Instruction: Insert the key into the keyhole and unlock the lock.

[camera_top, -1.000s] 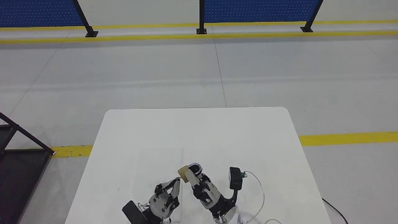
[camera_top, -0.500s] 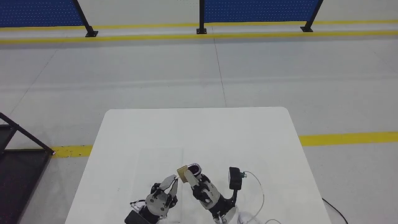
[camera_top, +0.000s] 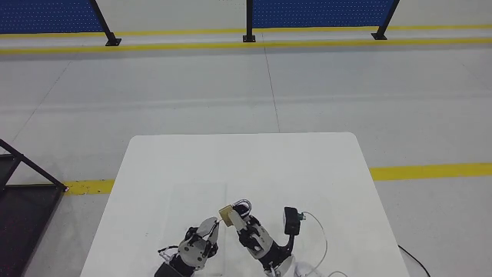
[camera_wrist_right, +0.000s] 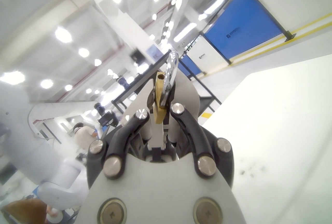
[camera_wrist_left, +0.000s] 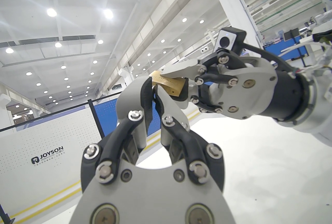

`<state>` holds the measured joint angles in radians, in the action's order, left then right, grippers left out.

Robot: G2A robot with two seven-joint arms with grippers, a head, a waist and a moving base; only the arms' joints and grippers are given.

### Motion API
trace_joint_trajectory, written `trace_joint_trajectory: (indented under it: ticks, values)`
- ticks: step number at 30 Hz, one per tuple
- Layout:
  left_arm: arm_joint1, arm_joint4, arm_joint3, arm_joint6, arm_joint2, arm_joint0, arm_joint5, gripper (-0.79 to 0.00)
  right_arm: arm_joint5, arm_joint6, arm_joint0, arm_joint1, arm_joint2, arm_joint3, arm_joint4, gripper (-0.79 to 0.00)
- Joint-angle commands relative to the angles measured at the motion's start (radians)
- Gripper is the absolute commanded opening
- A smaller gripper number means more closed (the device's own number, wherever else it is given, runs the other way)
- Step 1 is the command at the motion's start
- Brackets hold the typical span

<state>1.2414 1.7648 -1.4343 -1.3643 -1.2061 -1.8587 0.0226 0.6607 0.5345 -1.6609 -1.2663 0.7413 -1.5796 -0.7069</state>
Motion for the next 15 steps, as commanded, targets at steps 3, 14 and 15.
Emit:
trace_joint_trajectory:
  ticks: [3,14,15]
  values:
    - [0.000,-0.049,-0.005,-0.020,0.012,-0.006,-0.044,0.000,-0.005,0.005,-0.001,-0.001,0.001,0.000,0.001,-0.785]
    - [-0.032,-0.411,-0.098,0.106,-0.013,-0.141,-0.585,0.000,-0.201,-0.099,0.048,-0.025,-0.024,0.071,0.087,-0.785]
    - [-0.039,-0.453,-0.118,0.146,-0.032,-0.163,-0.625,0.000,-0.244,-0.134,0.063,-0.031,-0.035,0.079,0.102,-0.785]
